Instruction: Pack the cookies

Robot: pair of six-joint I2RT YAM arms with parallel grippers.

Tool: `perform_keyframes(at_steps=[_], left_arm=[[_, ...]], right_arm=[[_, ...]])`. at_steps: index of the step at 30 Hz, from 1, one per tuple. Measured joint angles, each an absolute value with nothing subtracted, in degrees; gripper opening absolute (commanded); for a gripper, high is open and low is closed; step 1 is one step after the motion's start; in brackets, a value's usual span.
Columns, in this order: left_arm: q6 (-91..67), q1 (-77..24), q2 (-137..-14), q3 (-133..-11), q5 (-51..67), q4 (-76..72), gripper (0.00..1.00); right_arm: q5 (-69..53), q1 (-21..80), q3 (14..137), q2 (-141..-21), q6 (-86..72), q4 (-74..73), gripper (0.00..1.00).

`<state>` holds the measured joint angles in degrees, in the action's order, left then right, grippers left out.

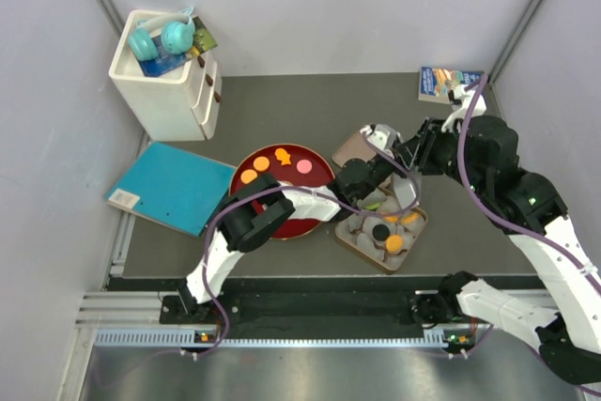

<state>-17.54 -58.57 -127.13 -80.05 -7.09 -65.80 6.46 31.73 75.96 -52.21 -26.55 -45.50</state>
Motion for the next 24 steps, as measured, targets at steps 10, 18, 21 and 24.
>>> perform_keyframes(at_steps=[10,18,21,24], left_arm=[[-14.8,-59.2,-126.2,-77.3,-9.8,-69.3,0.00],[-17.4,-55.2,-119.9,-68.6,-14.0,-69.5,0.00],[-21.1,-51.3,-116.1,-64.9,-15.7,-68.9,0.00],[-24.3,-47.6,-112.1,-62.4,-17.0,-68.2,0.00]], right_arm=[[6.5,31.7,76.0,-52.2,-26.6,-45.5,0.37],[7.3,31.7,76.3,-51.9,-26.6,-45.3,0.39],[8.0,31.7,77.8,-51.8,-26.6,-45.3,0.40],[8.7,31.7,79.6,-51.9,-26.7,-44.9,0.41]])
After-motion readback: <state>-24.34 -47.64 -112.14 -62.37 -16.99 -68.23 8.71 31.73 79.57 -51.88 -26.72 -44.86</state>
